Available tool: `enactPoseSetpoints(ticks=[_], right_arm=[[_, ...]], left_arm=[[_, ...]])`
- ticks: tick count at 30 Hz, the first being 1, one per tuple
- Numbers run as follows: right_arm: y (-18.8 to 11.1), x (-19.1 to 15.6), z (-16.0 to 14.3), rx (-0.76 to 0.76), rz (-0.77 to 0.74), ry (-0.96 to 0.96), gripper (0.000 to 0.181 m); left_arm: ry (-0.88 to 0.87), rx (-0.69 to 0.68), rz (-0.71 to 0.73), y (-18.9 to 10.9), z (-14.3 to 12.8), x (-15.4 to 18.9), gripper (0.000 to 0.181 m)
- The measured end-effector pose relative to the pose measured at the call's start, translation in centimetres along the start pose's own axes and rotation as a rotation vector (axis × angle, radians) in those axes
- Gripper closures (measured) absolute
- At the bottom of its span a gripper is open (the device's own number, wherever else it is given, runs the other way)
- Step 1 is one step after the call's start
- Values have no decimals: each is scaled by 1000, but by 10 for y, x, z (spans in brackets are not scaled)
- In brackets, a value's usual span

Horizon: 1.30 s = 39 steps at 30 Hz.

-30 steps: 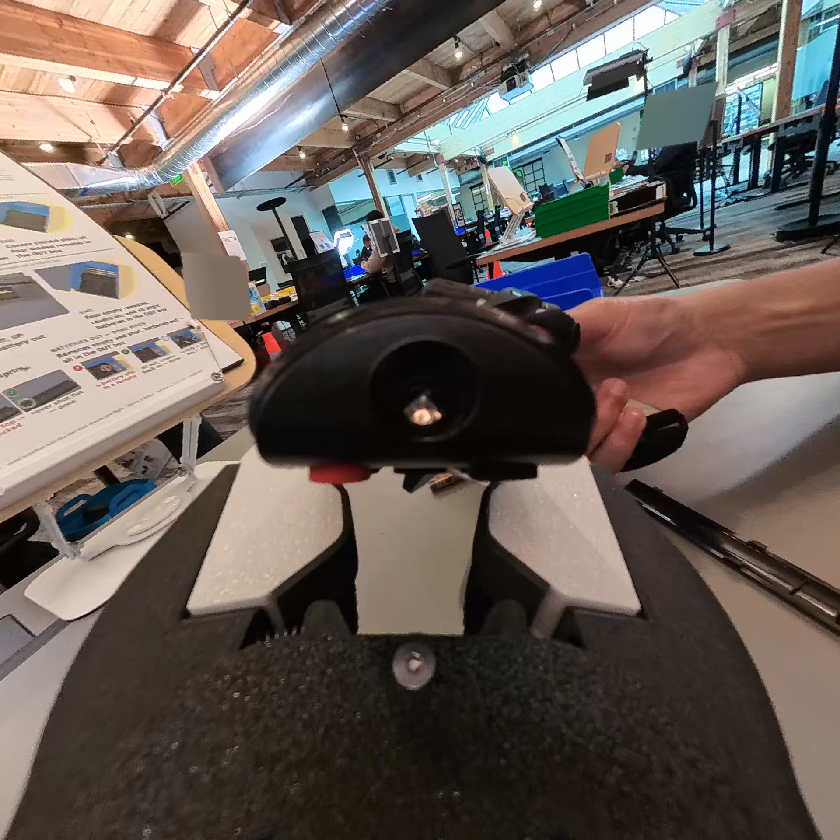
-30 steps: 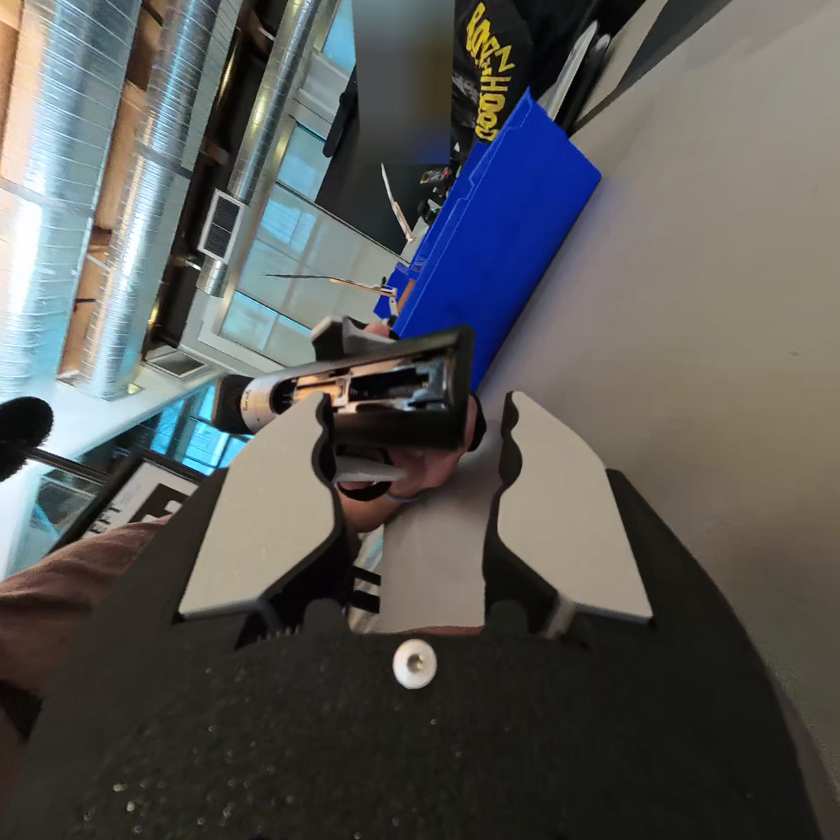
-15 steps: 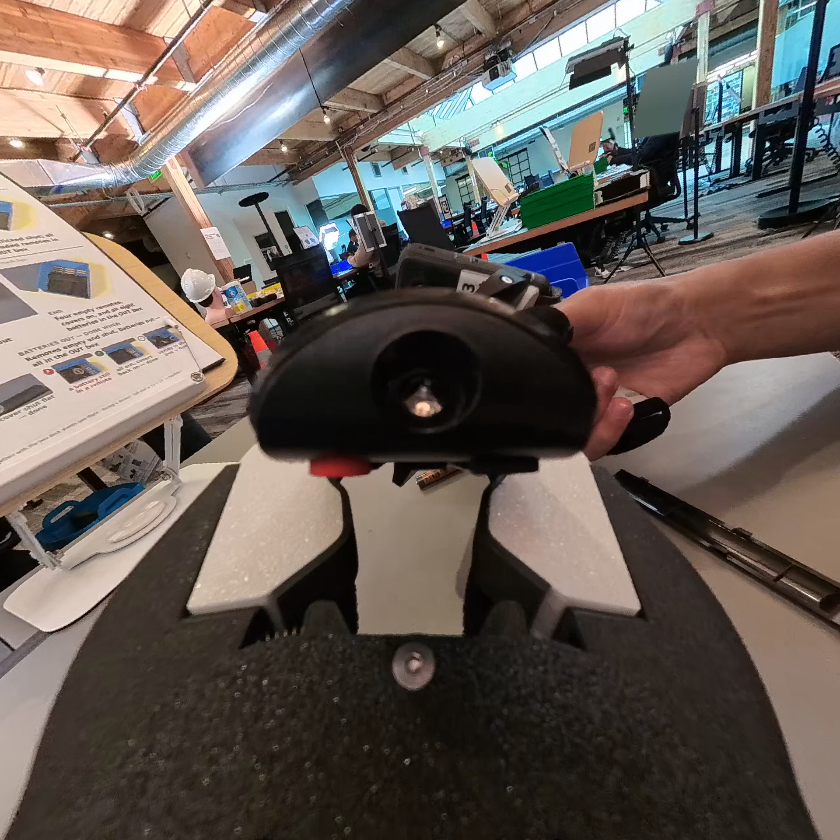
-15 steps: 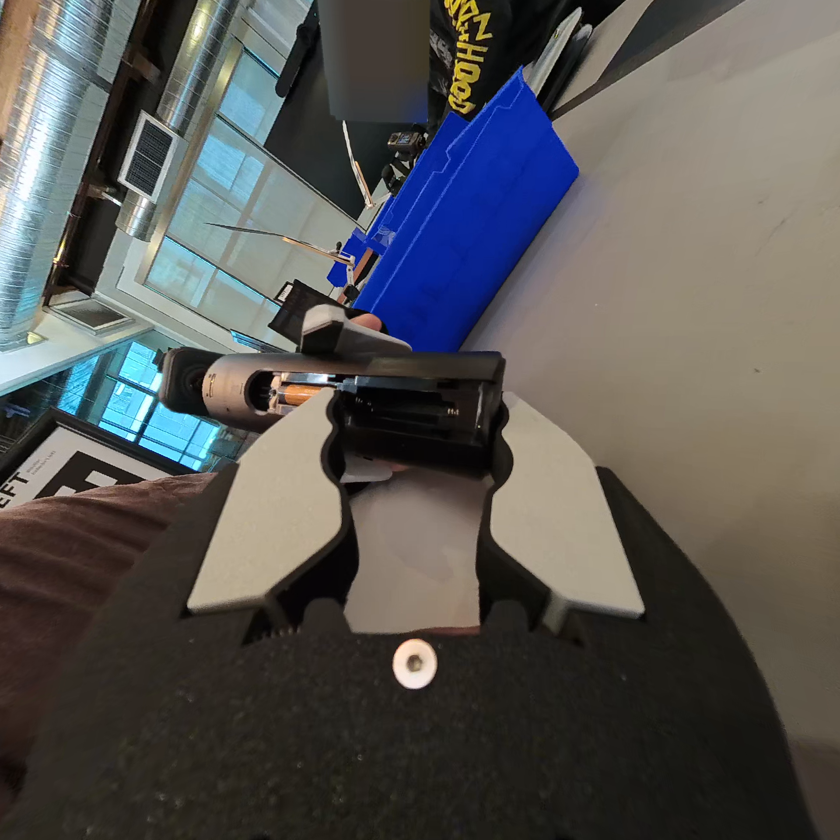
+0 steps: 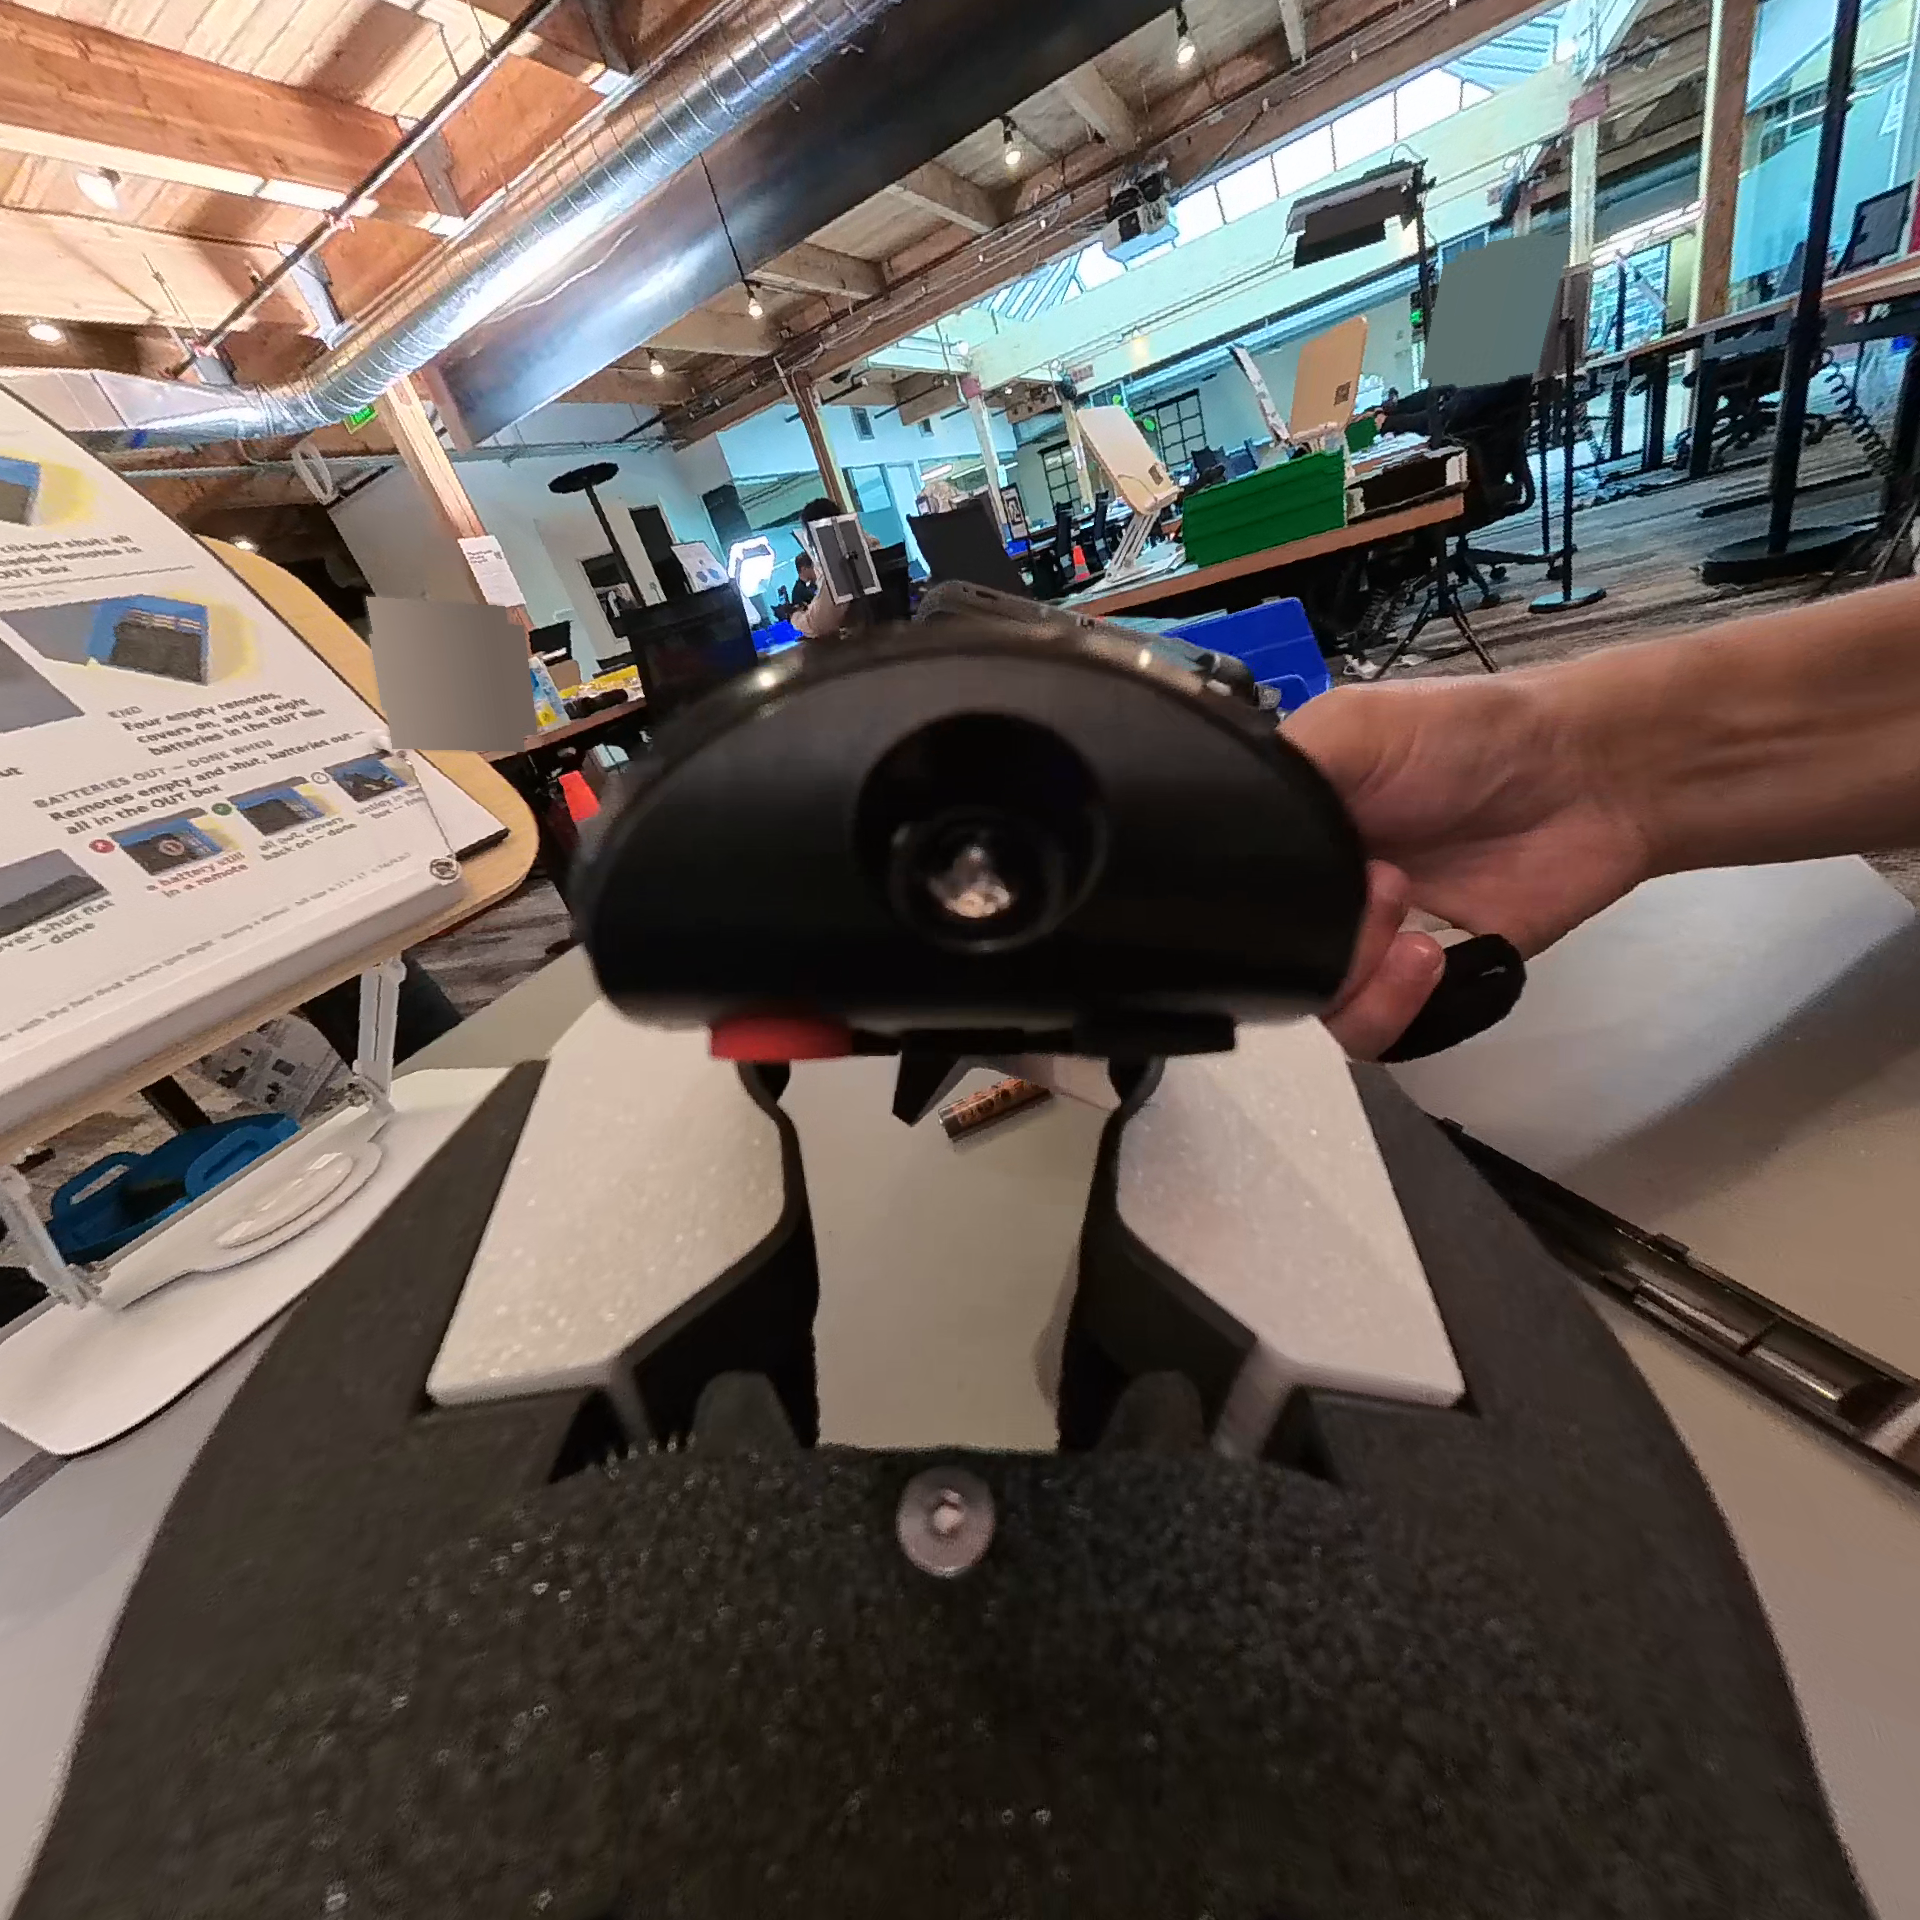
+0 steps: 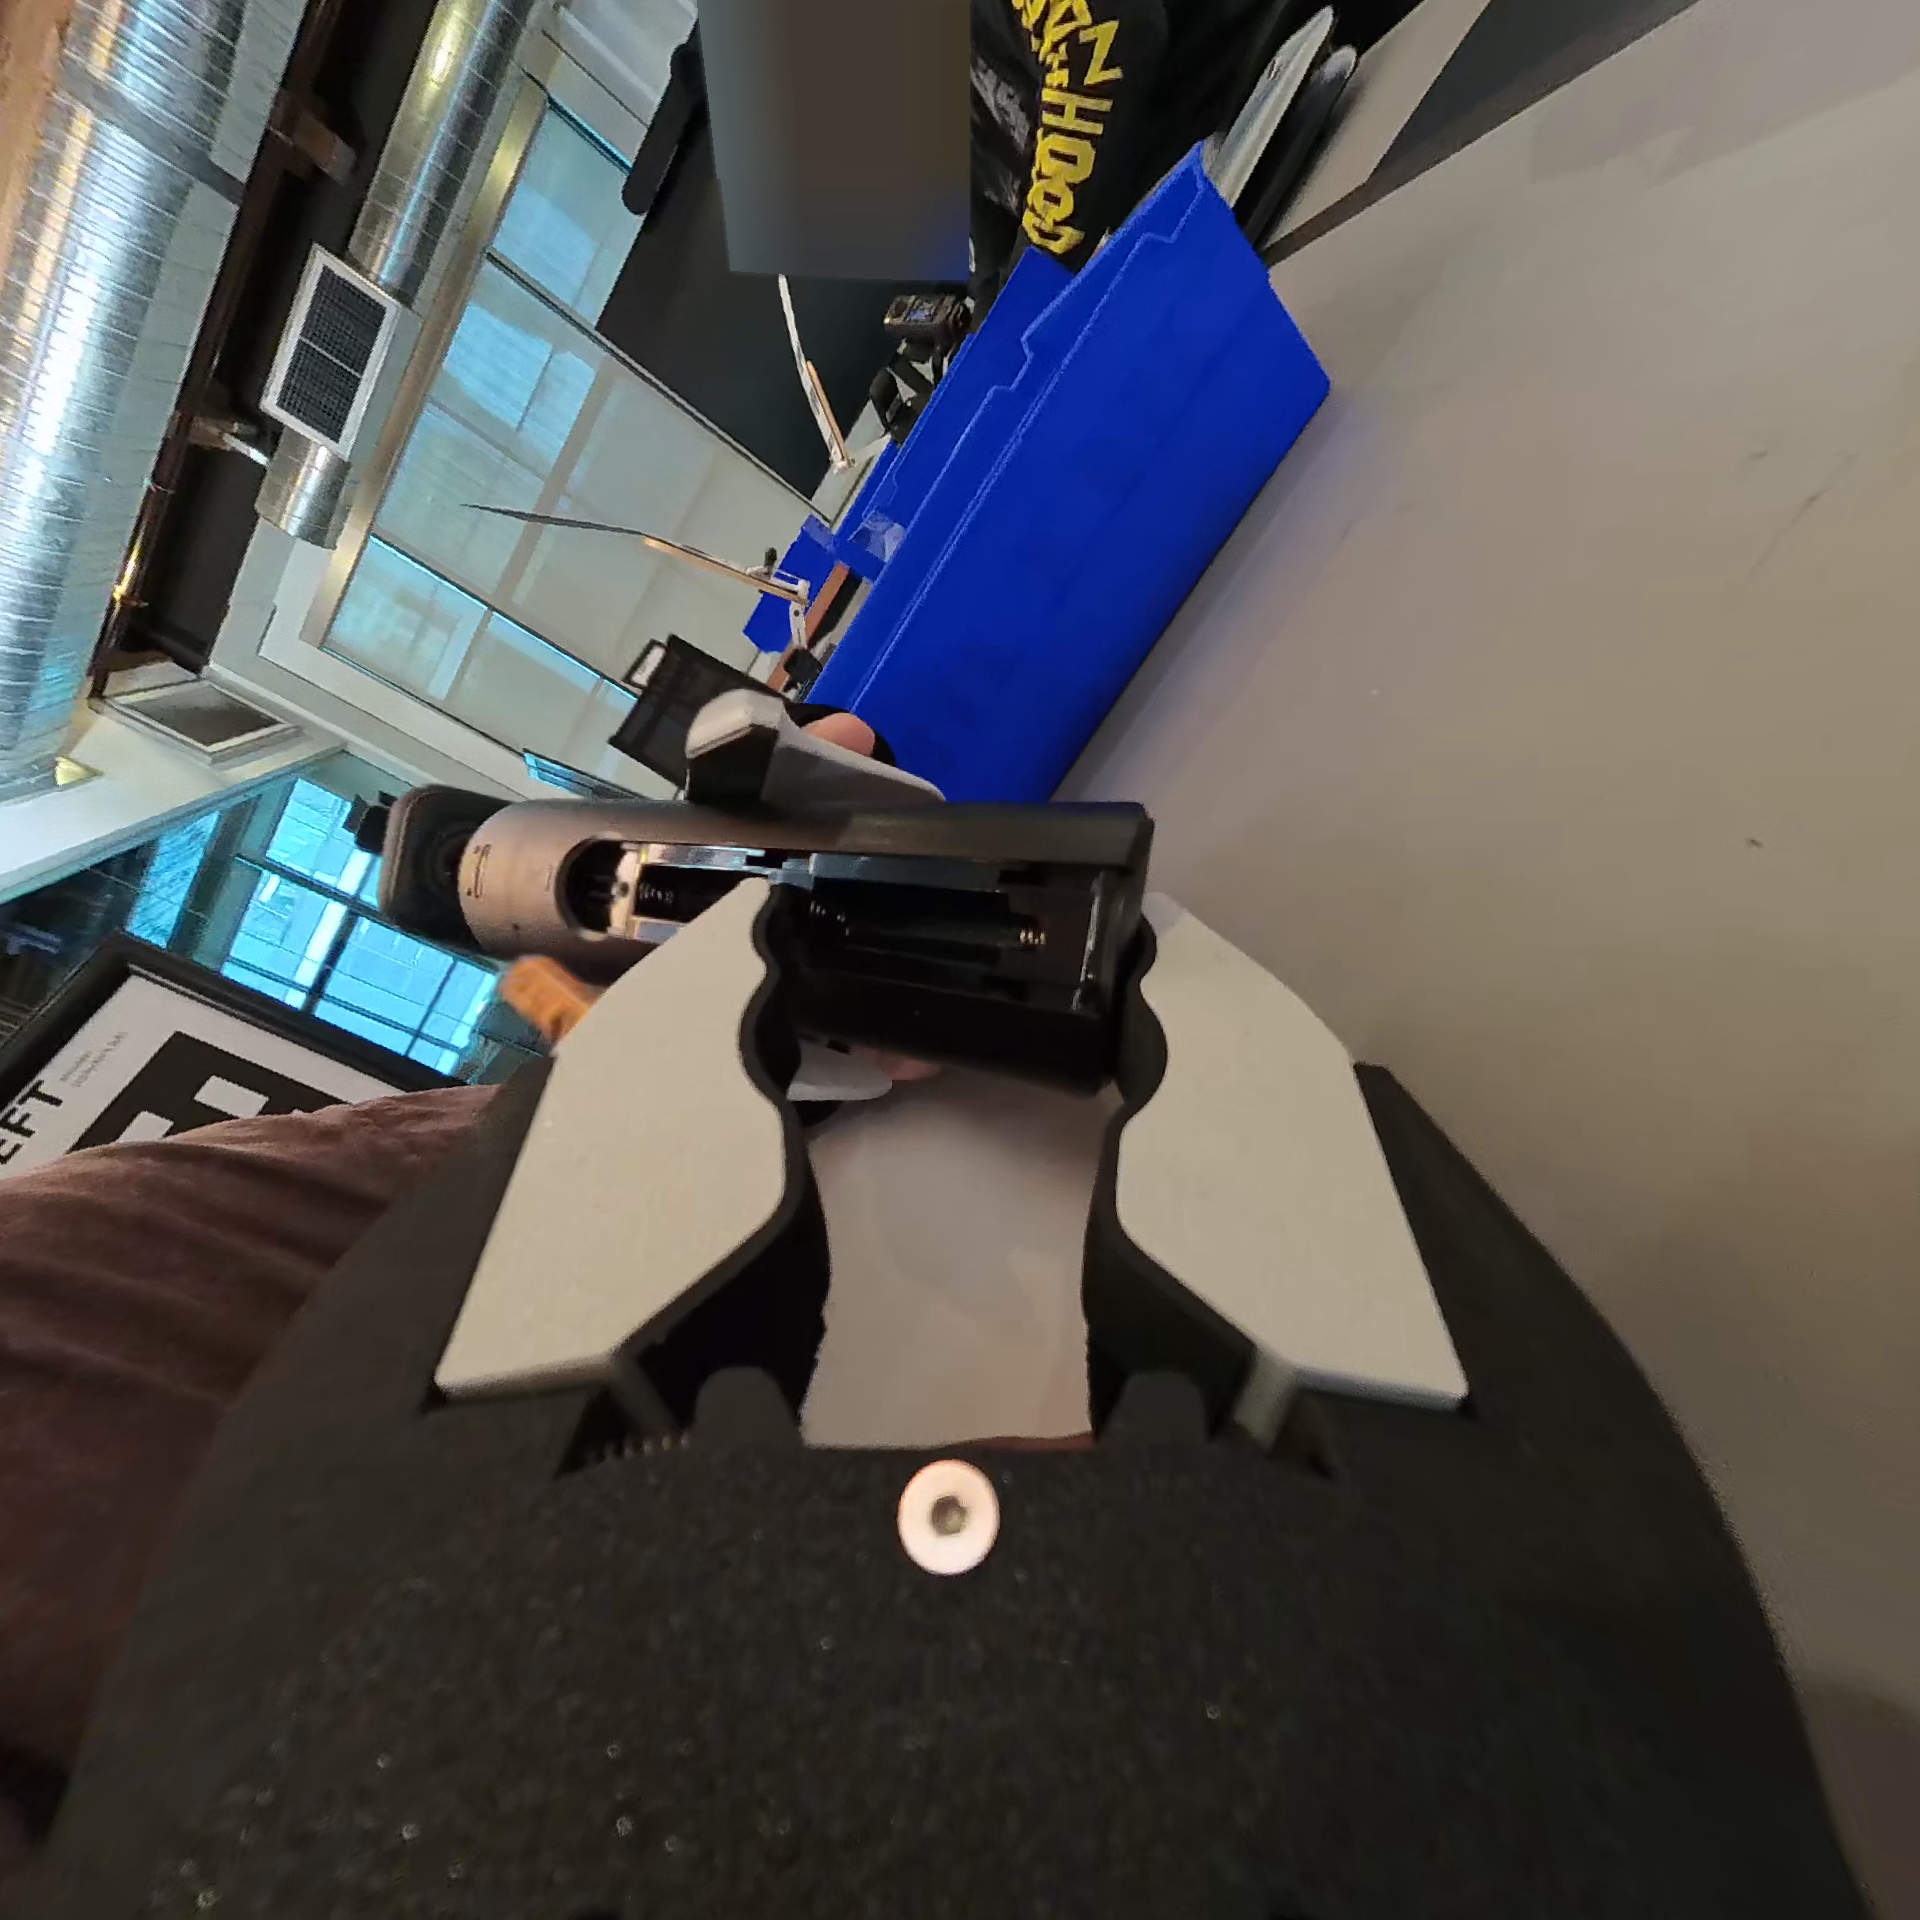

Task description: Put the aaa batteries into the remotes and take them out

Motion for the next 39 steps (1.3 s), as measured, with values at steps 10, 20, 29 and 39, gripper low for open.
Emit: enactPoseSetpoints(ticks=[10,20,29,39], right_arm=[[-8,23,11,44,-79,67,112],[-33,-17,20,-88,-102,-335,111],[-9,-68,-104,-541,-45,-976,110],[31,-58,-131,-716,-2,-1229,125]], left_arm=[[-106,-12,44,1,-7,-15,120],[-122,-32,60,-5,-12,-22,120],[-181,-31,73,-9,-16,-31,120],[-173,-39,37,-6,-16,-25,120]])
Point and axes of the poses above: each gripper's, where its closed fingertips meet, y out along the fingers, z out of its top, x = y × z across the jaws, the point moved 8 cm from there along -y, back along the fingers, and after that the axes turned 10 degrees about -z, right-handed, at the moved point
